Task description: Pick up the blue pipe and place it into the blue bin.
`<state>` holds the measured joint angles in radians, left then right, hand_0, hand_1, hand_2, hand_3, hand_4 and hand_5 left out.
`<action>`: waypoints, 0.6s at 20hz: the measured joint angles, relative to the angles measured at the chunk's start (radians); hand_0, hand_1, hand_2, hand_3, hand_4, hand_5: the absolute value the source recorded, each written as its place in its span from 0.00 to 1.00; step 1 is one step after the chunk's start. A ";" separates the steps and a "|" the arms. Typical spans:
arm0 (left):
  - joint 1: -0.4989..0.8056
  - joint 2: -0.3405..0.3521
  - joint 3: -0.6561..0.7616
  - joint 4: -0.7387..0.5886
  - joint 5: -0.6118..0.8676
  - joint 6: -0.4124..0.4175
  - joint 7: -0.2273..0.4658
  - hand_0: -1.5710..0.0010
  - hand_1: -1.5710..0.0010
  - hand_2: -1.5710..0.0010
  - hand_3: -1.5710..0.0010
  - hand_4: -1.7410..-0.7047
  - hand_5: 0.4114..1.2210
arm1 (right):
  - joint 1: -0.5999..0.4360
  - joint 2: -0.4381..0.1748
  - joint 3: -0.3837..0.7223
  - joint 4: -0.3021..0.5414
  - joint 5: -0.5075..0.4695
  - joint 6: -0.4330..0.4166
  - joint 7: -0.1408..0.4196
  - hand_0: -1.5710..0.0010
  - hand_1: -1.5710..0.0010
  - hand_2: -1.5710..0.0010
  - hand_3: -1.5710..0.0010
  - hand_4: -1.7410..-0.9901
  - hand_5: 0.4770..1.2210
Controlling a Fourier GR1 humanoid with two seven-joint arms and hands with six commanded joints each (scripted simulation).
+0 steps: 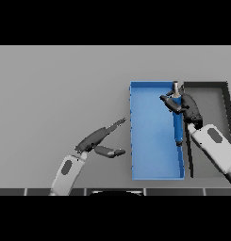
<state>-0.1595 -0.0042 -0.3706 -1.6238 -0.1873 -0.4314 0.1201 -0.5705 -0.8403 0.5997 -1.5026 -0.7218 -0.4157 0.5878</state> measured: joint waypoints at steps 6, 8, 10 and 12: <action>0.021 -0.002 -0.008 -0.019 0.004 0.001 -0.005 1.00 1.00 1.00 1.00 0.83 0.02 | -0.143 -0.130 0.309 0.047 -0.109 0.115 0.022 0.90 0.91 0.91 0.95 0.88 0.61; 0.013 -0.002 -0.006 -0.022 0.000 0.006 0.001 1.00 1.00 1.00 1.00 0.83 0.02 | -0.179 -0.140 0.359 0.057 -0.127 0.115 0.022 0.94 0.94 0.94 0.97 0.89 0.53; 0.022 -0.003 -0.012 -0.023 -0.004 0.006 0.002 1.00 1.00 1.00 1.00 0.83 0.02 | -0.208 -0.140 0.402 0.066 -0.137 0.111 0.022 0.96 0.96 0.96 0.98 0.91 0.46; 0.013 0.006 -0.001 -0.021 -0.001 0.004 0.002 1.00 1.00 1.00 1.00 0.82 0.02 | -0.230 -0.151 0.441 0.064 -0.122 0.124 0.022 0.97 0.98 0.98 0.99 0.93 0.38</action>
<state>-0.1460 0.0021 -0.3720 -1.6447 -0.1884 -0.4270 0.1221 -0.8009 -0.9917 1.0406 -1.4382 -0.8441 -0.2916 0.6100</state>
